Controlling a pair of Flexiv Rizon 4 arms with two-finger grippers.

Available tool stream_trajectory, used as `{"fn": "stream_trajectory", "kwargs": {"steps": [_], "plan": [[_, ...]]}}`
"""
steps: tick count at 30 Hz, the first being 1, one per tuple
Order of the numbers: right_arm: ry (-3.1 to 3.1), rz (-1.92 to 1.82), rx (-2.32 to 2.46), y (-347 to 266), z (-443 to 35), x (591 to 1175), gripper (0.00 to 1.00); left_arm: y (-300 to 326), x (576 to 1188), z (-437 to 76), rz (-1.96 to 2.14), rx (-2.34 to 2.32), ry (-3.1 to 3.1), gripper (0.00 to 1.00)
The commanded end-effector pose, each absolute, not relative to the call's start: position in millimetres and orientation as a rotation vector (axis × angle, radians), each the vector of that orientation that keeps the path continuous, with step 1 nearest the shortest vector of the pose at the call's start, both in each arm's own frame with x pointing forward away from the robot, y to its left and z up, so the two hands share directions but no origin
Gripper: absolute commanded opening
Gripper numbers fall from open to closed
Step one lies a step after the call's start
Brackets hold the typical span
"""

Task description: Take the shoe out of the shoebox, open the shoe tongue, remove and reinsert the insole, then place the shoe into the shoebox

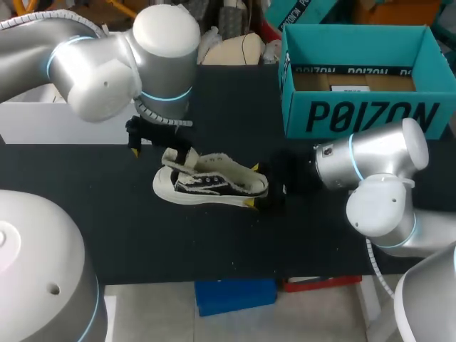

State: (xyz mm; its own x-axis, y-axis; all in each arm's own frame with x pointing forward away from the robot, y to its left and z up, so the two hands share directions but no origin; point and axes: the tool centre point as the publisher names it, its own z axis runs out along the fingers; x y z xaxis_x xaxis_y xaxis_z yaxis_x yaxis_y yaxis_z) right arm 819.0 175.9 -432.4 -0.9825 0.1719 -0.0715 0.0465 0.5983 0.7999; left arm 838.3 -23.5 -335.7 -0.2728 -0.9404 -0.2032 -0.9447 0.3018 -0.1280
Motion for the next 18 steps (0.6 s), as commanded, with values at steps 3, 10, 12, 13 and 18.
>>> {"fn": "stream_trajectory", "kwargs": {"steps": [3, 10, 12, 13, 18], "plan": [[2.681, 1.334, 0.186, 175, -433, 819, 0.00, -38, 834, -296, -0.285, -1.285, 2.761, 0.00], [2.681, 1.334, 0.186, 175, -433, 819, 0.00, -86, 836, -286, -0.420, -0.387, 3.268, 0.00], [2.681, 1.334, 0.186, 175, -433, 819, 0.00, -97, 838, -285, -0.441, -0.211, 3.301, 0.00], [2.681, 1.334, 0.186, 175, -433, 819, 0.00, -102, 840, -283, -0.441, -0.139, 3.318, 0.00], [2.681, 1.334, 0.186, 175, -433, 819, 0.00, -123, 843, -281, -0.279, 0.083, 3.260, 0.00]]}}
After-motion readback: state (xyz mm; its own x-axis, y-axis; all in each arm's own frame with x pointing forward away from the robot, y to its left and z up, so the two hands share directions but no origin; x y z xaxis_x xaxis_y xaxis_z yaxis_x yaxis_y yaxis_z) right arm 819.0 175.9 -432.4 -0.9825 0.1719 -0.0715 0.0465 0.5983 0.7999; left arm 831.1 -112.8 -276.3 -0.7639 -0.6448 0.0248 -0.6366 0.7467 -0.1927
